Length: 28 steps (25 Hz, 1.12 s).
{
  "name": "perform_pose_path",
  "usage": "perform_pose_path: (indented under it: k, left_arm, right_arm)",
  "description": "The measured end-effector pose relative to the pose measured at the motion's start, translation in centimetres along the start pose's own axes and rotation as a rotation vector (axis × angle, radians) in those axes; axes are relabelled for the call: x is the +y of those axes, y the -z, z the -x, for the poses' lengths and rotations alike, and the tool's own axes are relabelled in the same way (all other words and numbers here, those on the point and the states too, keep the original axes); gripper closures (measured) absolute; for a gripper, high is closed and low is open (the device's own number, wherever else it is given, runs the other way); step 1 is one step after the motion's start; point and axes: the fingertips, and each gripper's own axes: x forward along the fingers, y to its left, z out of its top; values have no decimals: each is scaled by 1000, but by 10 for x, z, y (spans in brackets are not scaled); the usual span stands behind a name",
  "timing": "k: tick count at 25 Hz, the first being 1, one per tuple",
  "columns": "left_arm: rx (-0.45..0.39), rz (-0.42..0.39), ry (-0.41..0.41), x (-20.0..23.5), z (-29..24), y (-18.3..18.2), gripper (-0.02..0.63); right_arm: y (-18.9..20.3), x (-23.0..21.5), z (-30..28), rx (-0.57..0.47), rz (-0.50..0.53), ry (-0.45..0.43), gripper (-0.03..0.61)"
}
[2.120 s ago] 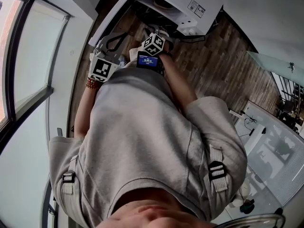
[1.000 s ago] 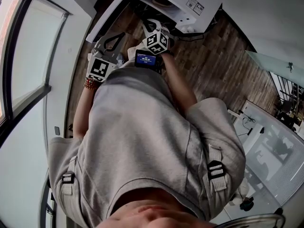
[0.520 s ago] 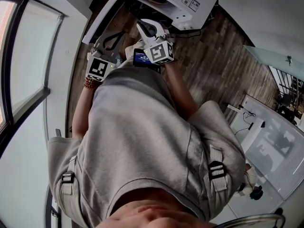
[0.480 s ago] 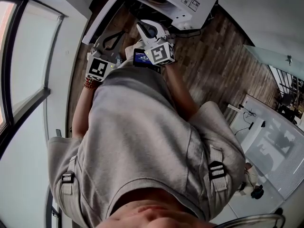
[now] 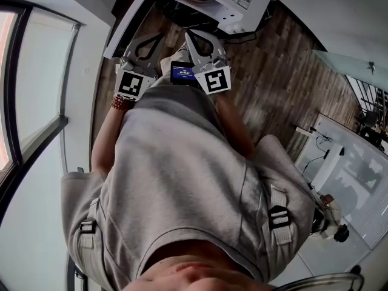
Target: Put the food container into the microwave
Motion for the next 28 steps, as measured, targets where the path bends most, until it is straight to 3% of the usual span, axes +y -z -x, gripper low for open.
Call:
perform_pose_path:
  k: [6, 10, 14, 17, 21, 28]
  left_arm:
    - [-70, -44, -44, 11, -14, -26, 615]
    - [-99, -26, -63, 19, -29, -59, 615]
    - [-167, -32, -136, 34, -41, -89, 615]
    - [-209, -31, -171, 37, -49, -101, 615]
    - [-223, -21, -207, 33, -53, -98, 616]
    - [-207, 14, -196, 31, -59, -52, 616]
  right_arm:
    - [-20, -15, 3, -18, 11, 64, 565]
    - [-53, -41, 3, -63, 43, 169, 566]
    - [-82, -67, 3, -125, 63, 297, 566]
    - [-90, -74, 1, -144, 44, 335, 566]
    - [-84, -69, 2, -130, 46, 350, 566]
    - [-51, -58, 0, -94, -31, 339, 566]
